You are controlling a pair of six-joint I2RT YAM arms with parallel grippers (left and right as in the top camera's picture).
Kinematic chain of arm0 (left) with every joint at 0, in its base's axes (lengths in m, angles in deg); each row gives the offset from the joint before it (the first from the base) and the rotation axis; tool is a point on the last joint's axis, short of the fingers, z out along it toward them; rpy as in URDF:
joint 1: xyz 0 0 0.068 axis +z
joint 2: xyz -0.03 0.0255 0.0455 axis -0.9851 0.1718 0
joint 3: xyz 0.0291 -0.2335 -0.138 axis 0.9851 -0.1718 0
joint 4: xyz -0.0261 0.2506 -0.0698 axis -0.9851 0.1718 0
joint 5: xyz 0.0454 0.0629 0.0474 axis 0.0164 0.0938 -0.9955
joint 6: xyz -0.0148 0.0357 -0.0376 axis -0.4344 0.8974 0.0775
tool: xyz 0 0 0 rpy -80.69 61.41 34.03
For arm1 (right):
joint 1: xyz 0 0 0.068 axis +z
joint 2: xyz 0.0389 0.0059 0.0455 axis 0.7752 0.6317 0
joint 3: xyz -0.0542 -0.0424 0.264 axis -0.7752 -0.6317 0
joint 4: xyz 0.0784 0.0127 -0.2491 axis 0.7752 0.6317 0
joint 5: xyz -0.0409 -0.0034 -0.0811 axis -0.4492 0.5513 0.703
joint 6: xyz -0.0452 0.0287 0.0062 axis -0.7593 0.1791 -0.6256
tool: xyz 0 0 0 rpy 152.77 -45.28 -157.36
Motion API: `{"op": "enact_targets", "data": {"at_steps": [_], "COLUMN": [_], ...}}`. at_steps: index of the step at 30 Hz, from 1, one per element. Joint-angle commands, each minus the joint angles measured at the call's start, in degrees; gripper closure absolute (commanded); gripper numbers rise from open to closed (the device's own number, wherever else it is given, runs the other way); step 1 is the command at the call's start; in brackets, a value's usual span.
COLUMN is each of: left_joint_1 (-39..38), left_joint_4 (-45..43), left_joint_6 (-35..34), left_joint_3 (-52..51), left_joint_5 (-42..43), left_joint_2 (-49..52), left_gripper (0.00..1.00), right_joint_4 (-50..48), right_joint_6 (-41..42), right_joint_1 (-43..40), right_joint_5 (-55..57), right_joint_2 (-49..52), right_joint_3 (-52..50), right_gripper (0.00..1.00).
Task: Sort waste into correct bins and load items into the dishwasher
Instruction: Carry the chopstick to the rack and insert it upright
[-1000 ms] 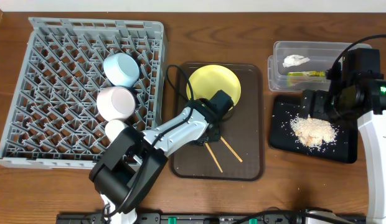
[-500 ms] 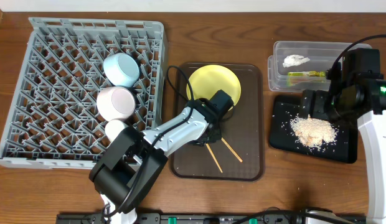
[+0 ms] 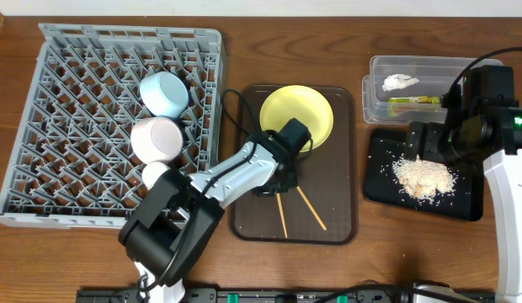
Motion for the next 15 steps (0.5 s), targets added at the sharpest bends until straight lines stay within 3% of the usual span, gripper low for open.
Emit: {"op": "enact_targets", "data": {"at_steps": [1,8,15], "left_joint_1": [2.56,6.16,12.31], "left_joint_4": [0.85,2.47,5.31], "left_joint_6": [2.1,12.13,26.95], "left_joint_3": [-1.31,-0.66,-0.61], "left_joint_5": [-1.29,-3.54,-3.87], "left_joint_2": [0.55,-9.42,-23.47], "left_gripper": [0.92,0.92,0.92], "right_joint_4": [0.26,0.24,0.24], "right_joint_6": [0.35,0.35,0.35], "right_joint_1": [-0.11,-0.11,-0.11], "right_joint_5": [0.55,0.55,0.55], "right_joint_2": [-0.07,-0.07,-0.07], "right_joint_3": [0.74,0.74,0.74], "right_gripper": [0.01,0.01,0.01]}}
